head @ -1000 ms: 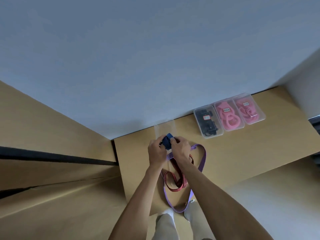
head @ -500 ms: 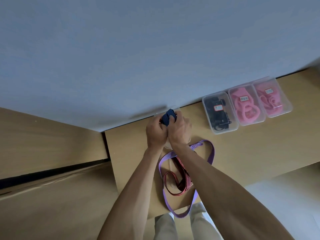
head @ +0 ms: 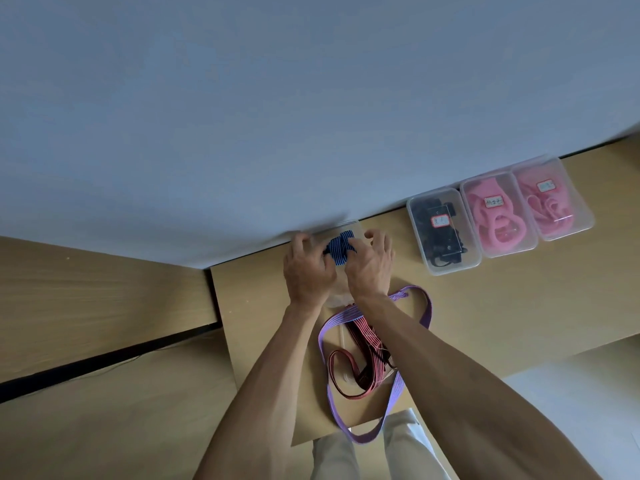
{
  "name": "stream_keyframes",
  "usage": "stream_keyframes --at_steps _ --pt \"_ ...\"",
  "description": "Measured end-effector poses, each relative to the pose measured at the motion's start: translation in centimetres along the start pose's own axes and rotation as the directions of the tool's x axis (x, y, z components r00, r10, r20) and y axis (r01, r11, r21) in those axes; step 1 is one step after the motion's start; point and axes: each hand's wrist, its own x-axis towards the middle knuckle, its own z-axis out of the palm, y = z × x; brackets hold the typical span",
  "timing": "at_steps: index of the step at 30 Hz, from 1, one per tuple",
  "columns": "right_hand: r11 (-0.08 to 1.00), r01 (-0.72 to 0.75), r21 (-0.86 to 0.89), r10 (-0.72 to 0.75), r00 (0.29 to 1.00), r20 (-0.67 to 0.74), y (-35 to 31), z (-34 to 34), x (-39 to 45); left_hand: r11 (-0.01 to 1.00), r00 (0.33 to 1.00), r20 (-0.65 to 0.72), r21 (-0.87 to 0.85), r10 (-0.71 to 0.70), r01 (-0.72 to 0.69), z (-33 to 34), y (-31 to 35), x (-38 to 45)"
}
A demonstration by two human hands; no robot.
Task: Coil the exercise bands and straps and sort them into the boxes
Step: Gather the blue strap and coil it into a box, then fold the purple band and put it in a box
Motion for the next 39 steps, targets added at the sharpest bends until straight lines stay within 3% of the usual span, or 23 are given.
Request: stream_keyframes --at_steps 4,8,11,16,21,26,28,31,33,35,37,39 --pt "0.998 -0.062 0.002 0.062 0.997 0.036 -0.2 0.6 0.2 0.999 0.995 0.096 -0.026 -0.020 0.023 0.6 0.0 0.0" --pt "0.990 -0.047 0.135 0.041 0.998 0.049 -1.1 1.0 0.0 0.980 0.991 0.066 -0.156 -0.116 0.125 1.1 0.6 0.1" --pt "0.979 -0.005 0.203 -0.006 0.999 0.053 -0.8 0.9 0.0 0.975 0.985 0.052 -0.146 -0.162 0.168 1.0 0.7 0.4" --pt "0.987 -0.014 0.160 -0.002 0.995 0.096 -0.4 0.9 0.8 0.964 0.969 0.079 -0.109 -0.235 0.243 1.4 0.7 0.4" --pt "0.994 0.010 0.111 -0.017 0.998 0.067 -0.1 0.6 -0.4 0.964 0.989 0.015 -0.220 -0.150 0.149 0.9 0.5 0.2" --pt "0.996 0.027 0.082 -0.036 0.993 0.109 0.1 -0.1 -0.9 0.972 0.991 0.020 -0.190 -0.136 0.137 0.4 0.5 0.3" --pt "0.992 0.010 0.130 -0.018 0.998 0.064 -0.2 -0.9 -1.7 0.963 0.982 0.016 -0.190 -0.191 0.190 -0.4 0.9 -0.5" --pt "0.983 -0.034 0.178 0.035 0.999 -0.002 0.2 -2.9 -4.1 0.894 0.915 -0.025 -0.222 -0.404 0.389 -2.3 1.4 -3.7" --pt "0.973 -0.087 0.214 0.095 0.995 -0.028 1.1 -4.2 -6.4 0.831 0.850 0.050 -0.188 -0.524 0.523 -3.7 1.2 -6.7" --pt "0.951 -0.203 0.234 0.212 0.977 -0.014 2.2 -5.2 -8.5 0.839 0.834 0.172 -0.066 -0.524 0.540 -4.6 1.0 -10.0" --pt "0.918 -0.336 0.209 0.325 0.942 0.085 3.6 -5.4 -10.3 0.873 0.824 0.303 0.061 -0.478 0.484 -4.8 0.9 -12.9" --pt "0.918 -0.381 0.111 0.342 0.901 0.266 4.9 -5.0 -11.8 0.870 0.775 0.406 0.134 -0.485 0.475 -4.5 0.5 -14.4"
